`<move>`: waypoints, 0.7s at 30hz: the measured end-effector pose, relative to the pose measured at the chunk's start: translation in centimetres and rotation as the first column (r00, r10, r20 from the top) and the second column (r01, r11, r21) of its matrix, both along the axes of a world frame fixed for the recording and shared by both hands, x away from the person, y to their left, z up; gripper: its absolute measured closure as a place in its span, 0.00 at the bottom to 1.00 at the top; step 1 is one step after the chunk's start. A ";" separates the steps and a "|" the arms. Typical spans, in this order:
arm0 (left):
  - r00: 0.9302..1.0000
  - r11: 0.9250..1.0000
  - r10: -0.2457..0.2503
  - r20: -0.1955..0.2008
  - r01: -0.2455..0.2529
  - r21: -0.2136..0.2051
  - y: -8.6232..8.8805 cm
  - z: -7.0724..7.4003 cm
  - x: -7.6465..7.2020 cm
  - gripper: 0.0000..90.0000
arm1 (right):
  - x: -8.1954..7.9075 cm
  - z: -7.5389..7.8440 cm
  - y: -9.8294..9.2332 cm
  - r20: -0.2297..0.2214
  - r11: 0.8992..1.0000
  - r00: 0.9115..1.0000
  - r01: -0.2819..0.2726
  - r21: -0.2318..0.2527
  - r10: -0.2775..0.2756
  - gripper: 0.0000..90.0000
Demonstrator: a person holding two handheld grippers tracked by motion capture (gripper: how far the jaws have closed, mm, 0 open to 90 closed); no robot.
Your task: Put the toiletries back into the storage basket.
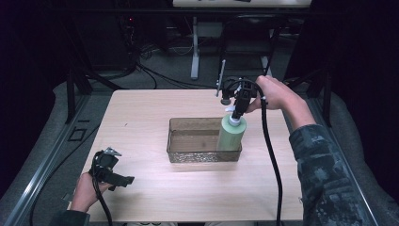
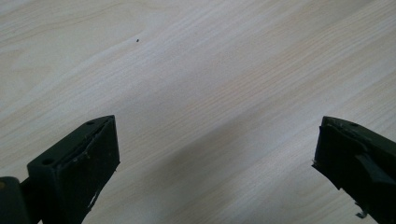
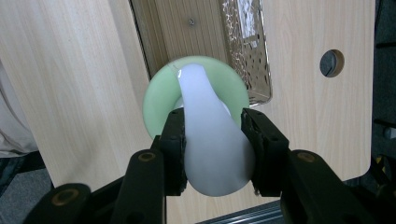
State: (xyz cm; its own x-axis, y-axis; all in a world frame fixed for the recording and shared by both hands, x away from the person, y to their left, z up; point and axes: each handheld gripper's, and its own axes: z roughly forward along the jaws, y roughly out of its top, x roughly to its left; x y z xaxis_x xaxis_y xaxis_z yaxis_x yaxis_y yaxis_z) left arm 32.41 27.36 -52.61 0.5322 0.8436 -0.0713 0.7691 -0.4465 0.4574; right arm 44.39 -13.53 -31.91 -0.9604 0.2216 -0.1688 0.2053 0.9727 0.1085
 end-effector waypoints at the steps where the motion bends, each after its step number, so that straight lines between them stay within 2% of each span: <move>1: 1.000 1.000 0.000 0.000 0.000 0.000 0.0 0.0 0.0 0.00 | 0.0 0.0 0.0 0.001 1.000 1.000 0.001 0.004 -0.001 0.70; 8: 1.000 1.000 -0.001 0.000 0.001 0.001 0.0 0.0 0.0 0.00 | 0.3 -0.1 0.0 0.007 0.999 1.000 0.019 0.036 -0.019 0.70; 21: 1.000 1.000 -0.002 0.000 0.002 0.000 0.0 0.0 0.0 0.00 | 0.4 -0.2 0.3 0.009 0.999 1.000 0.021 0.048 -0.022 0.69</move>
